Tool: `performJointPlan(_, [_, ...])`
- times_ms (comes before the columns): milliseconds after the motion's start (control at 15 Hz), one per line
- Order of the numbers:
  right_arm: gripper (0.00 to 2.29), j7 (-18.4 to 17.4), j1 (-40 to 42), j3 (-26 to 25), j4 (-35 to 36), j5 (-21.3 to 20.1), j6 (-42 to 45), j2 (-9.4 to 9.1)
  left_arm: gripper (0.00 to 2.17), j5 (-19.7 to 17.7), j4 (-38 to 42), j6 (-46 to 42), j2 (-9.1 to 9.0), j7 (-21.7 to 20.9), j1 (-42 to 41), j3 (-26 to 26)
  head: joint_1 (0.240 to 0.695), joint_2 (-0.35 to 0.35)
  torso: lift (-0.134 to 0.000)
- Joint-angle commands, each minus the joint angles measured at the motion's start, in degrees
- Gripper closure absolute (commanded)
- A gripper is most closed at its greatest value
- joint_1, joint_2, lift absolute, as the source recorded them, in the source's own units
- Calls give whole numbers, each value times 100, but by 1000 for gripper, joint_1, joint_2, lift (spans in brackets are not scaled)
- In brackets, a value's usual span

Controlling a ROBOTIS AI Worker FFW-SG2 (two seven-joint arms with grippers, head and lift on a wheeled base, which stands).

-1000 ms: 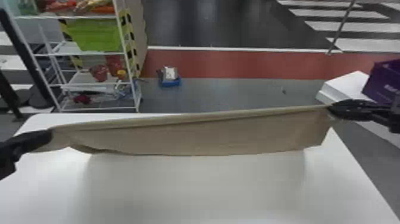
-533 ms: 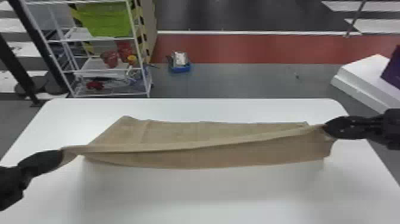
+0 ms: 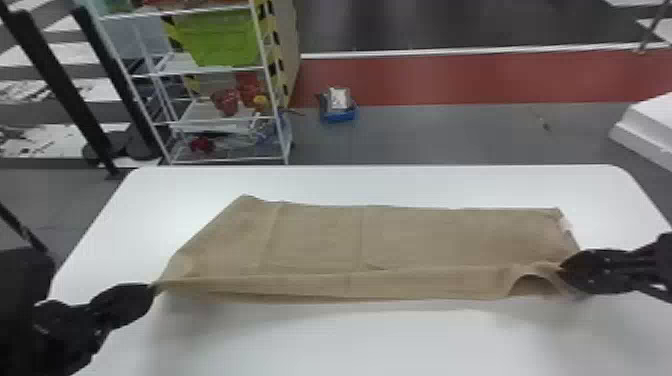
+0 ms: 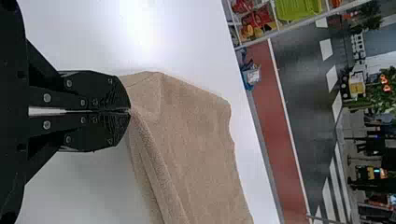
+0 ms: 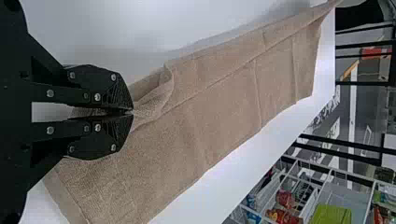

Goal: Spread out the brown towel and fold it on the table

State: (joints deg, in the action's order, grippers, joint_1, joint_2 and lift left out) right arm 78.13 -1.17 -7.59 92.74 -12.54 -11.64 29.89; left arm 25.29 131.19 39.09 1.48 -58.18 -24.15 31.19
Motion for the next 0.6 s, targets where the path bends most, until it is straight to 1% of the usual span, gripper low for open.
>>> performJointPlan(0, [1028,19,152,108,121,-109,166,8,890,283,-32,-344,2,-44,-134,-17,695,132,-124])
performJointPlan(67, [1028,19,196,179,139,-188,201,8,704,345,-41,-397,11,-220,-143,-8,695,140,-124])
performJointPlan(133, [1028,19,266,188,183,-232,359,8,586,459,-23,-503,11,-378,-169,-8,695,147,-124])
performJointPlan(267, [1021,19,389,240,262,-372,570,17,329,837,-6,-889,-7,-501,-257,-25,695,154,-124])
performJointPlan(333, [907,19,451,240,297,-381,658,17,188,1030,-6,-977,-16,-624,-257,-43,695,160,-124])
performJointPlan(400, [799,19,468,231,297,-372,763,17,130,1162,-6,-995,-7,-712,-266,-78,695,165,-124])
performJointPlan(533, [795,19,486,205,297,-372,763,17,124,1355,-6,-1012,-7,-686,-266,-131,695,170,-124])
